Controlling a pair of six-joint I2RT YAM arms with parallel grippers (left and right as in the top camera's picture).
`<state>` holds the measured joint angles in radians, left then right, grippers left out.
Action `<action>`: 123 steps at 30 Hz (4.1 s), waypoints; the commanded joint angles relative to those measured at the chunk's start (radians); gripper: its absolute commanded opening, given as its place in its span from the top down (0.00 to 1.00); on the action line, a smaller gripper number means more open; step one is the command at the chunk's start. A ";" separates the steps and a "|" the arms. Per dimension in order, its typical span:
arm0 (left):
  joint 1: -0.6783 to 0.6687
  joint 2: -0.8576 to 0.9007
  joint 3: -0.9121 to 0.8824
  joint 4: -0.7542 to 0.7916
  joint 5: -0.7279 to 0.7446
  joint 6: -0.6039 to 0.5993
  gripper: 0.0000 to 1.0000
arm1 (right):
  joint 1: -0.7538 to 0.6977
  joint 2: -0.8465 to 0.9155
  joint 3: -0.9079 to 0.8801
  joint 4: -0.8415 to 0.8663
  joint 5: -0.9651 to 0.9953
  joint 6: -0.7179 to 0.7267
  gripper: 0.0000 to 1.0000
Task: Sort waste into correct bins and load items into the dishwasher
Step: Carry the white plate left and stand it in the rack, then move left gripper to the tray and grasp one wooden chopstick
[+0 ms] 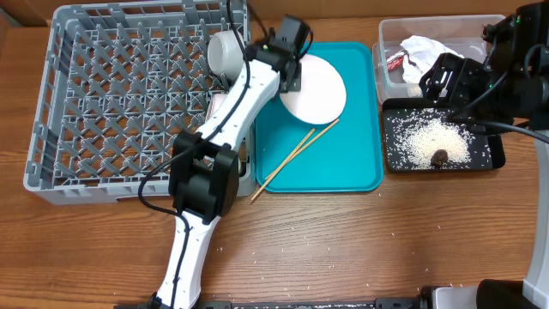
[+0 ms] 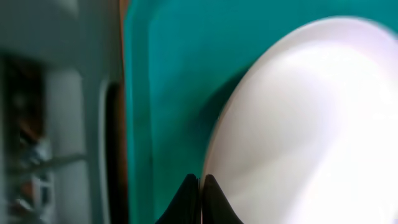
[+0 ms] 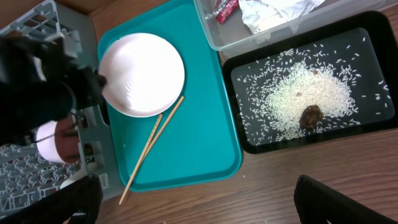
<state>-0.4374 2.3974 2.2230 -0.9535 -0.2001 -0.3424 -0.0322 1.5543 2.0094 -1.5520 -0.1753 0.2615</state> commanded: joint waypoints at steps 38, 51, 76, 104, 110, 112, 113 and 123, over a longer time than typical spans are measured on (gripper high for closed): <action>0.283 -0.175 -0.050 0.385 -0.827 0.471 0.96 | -0.003 -0.005 0.006 0.005 0.011 0.000 0.00; 0.287 -0.050 -0.050 0.403 -0.758 0.488 0.61 | -0.003 -0.005 0.006 0.005 0.011 0.000 0.00; 0.117 -0.124 0.424 -0.471 0.441 0.460 0.21 | -0.003 -0.005 0.006 0.005 0.011 0.000 0.00; -0.086 -0.120 -0.503 0.155 0.226 0.567 0.31 | -0.003 -0.005 0.006 0.005 0.011 0.000 0.00; -0.086 -0.120 -0.504 0.187 0.226 0.510 0.27 | -0.003 -0.005 0.006 0.005 0.011 0.000 0.00; -0.086 -0.120 -0.504 0.203 0.227 0.386 0.23 | -0.003 -0.005 0.006 0.005 0.011 0.000 0.00; -0.086 -0.120 -0.504 0.207 0.227 0.303 0.20 | -0.003 -0.005 0.006 0.005 0.011 0.000 0.00; -0.087 -0.120 -0.428 0.180 0.278 0.262 0.20 | -0.003 -0.005 0.006 0.005 0.011 0.000 0.00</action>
<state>-0.5278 2.2730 1.7573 -0.7467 0.0399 -0.0914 -0.0322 1.5543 2.0094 -1.5517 -0.1757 0.2611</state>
